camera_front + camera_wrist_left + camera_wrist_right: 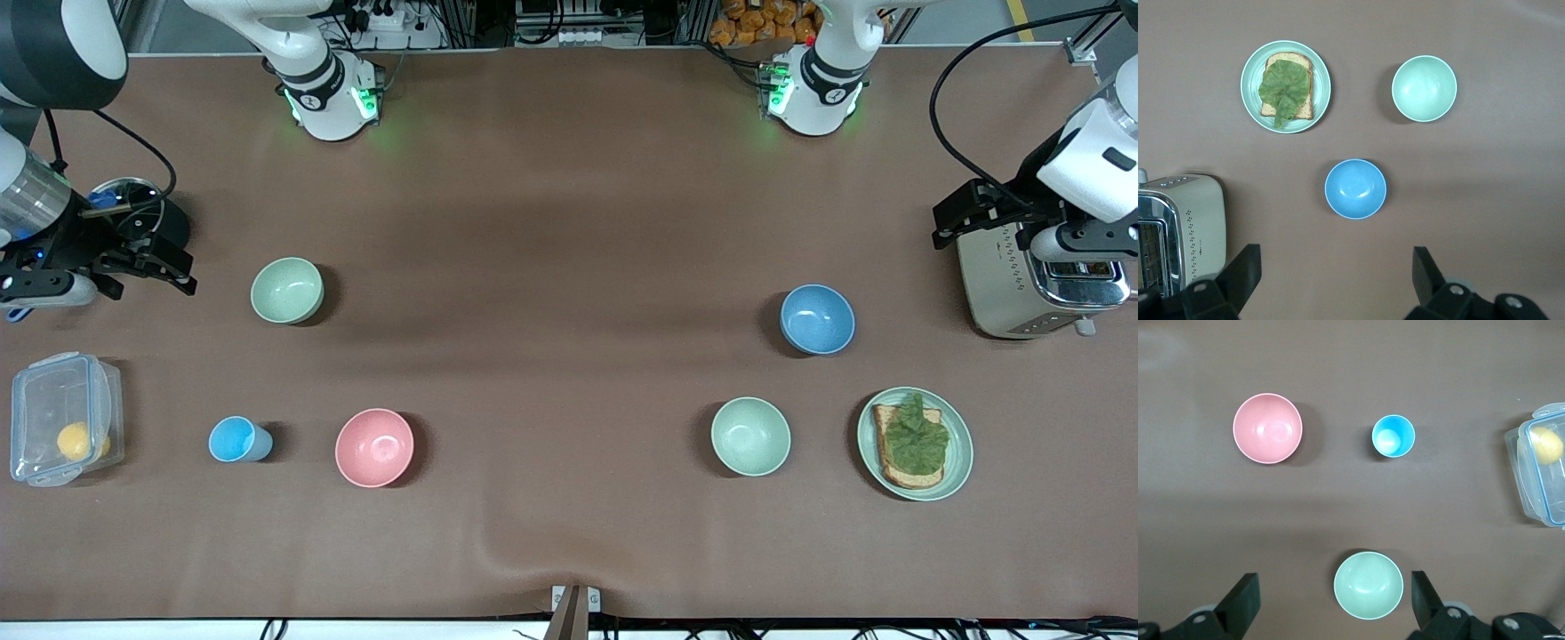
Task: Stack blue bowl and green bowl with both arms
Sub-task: 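Reach the right gripper to the green bowl while the left approaches the blue bowl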
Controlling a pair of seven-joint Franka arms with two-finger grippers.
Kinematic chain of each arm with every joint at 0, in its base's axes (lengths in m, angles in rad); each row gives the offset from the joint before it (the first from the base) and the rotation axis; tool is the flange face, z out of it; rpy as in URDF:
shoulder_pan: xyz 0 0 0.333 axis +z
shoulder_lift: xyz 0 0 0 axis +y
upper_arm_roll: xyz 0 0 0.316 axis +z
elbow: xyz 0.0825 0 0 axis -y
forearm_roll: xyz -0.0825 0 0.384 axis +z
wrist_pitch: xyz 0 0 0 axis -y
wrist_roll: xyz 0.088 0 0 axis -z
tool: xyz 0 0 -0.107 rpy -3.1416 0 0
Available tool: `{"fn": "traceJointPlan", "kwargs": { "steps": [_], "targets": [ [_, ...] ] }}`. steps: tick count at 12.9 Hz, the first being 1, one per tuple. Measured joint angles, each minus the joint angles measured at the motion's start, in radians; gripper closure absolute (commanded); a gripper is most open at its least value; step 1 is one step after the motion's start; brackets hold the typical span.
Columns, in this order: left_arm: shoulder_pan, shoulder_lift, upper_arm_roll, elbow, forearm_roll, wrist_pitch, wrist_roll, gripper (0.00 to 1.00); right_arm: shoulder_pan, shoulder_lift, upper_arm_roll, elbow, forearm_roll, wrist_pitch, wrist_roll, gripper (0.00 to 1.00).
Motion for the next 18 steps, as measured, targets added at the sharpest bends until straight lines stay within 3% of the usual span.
{"fn": "traceJointPlan", "kwargs": {
  "steps": [7,13,18],
  "targets": [
    [0.015,0.004,0.003,-0.005,0.0,-0.02,0.002,0.0,0.0,0.001,0.0,0.0,-0.001,-0.001,0.0,0.0],
    [0.036,0.097,0.005,-0.038,0.0,-0.066,0.007,0.0,0.0,0.003,0.0,0.0,-0.002,-0.002,0.0,0.0],
    [0.043,0.123,0.006,-0.114,0.0,0.022,0.007,0.0,-0.008,0.082,-0.004,-0.028,-0.006,0.042,-0.001,0.0]
  ]
}}
